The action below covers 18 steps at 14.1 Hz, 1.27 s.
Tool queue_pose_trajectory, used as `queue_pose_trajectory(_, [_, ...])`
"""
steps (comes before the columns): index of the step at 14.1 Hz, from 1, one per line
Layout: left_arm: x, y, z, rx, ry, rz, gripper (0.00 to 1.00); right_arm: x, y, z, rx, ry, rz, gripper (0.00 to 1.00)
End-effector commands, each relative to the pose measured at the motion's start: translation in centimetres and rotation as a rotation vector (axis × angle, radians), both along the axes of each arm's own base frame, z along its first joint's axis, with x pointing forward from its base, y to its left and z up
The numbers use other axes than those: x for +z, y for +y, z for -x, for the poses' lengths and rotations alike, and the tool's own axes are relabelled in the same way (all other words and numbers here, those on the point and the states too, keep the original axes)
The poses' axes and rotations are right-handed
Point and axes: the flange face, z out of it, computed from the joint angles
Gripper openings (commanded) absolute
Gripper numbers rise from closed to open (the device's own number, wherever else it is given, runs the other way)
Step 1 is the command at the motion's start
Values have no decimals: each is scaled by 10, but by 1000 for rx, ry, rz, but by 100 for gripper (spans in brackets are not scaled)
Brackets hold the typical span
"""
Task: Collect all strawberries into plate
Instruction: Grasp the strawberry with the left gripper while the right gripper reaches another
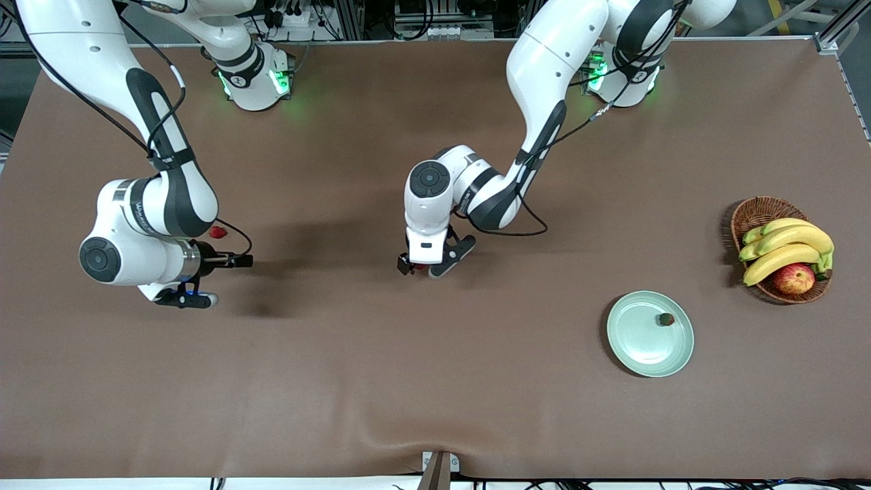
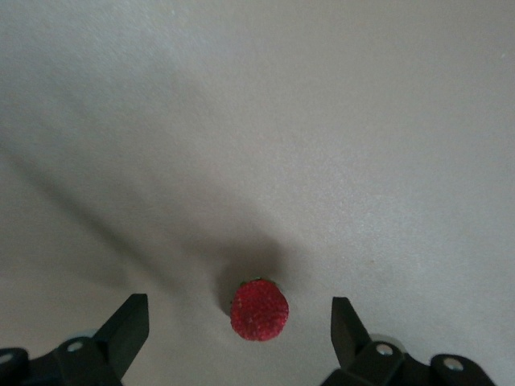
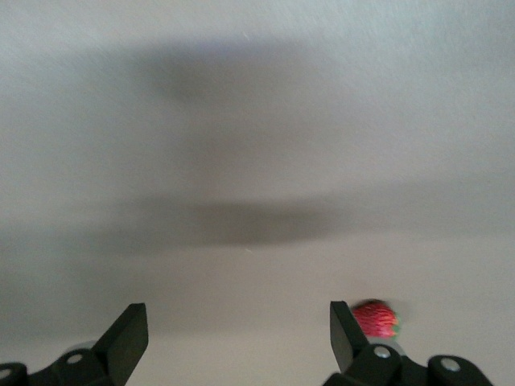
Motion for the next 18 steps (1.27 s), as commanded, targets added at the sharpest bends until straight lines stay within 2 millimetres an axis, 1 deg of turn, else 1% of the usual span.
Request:
queue_pose_trajectory(1, [-8, -8, -1, -15, -13, 0, 100, -8, -25, 23, 115, 12, 21, 100])
queue_pose_trajectory(4, [-12, -8, -1, -18, -13, -2, 100, -27, -53, 34, 175, 9, 20, 100])
queue_pose_trajectory(5, [-13, -9, -1, -17, -20, 6, 100, -29, -56, 34, 179, 7, 15, 100])
queue_pose_trajectory(6, [-11, -10, -1, -17, -28, 15, 95, -32, -56, 34, 181, 12, 16, 100])
queue_pose_trajectory(7, [-13, -10, -1, -17, -29, 15, 72, -39, -57, 36, 179, 23, 15, 100])
queue_pose_trajectory(8, [-13, -11, 0, -20, -30, 13, 40, -45, -59, 37, 180, 32, 14, 100])
queue_pose_trajectory(9, [-13, -13, 2, -25, -32, 12, 12, -49, -59, 41, 194, 44, 8, 100])
queue_pose_trajectory(10, [-13, -12, 1, -24, -33, 11, 0, -54, -59, 45, 204, 54, 2, 100])
queue_pose_trajectory(12, [-13, -12, 1, -22, -33, 11, 0, -61, -61, 52, 204, 75, -2, 100])
queue_pose_trajectory(14, [-13, -11, 2, -23, -28, 3, 0, -66, -65, 55, 196, 85, -2, 100])
queue_pose_trajectory(15, [-7, -10, 0, -25, -35, 0, 0, -70, -68, 56, 193, 90, 0, 100])
queue_pose_trajectory(16, [2, -3, -8, -11, -36, -11, 0, -73, -71, 57, 191, 90, 1, 100])
queue_pose_trajectory(17, [17, 12, -24, 19, -40, -32, 0, -75, -73, 58, 208, 95, -3, 100])
queue_pose_trajectory(18, [36, 38, -49, 68, -52, -45, 0, -77, -78, 59, 222, 98, -8, 100])
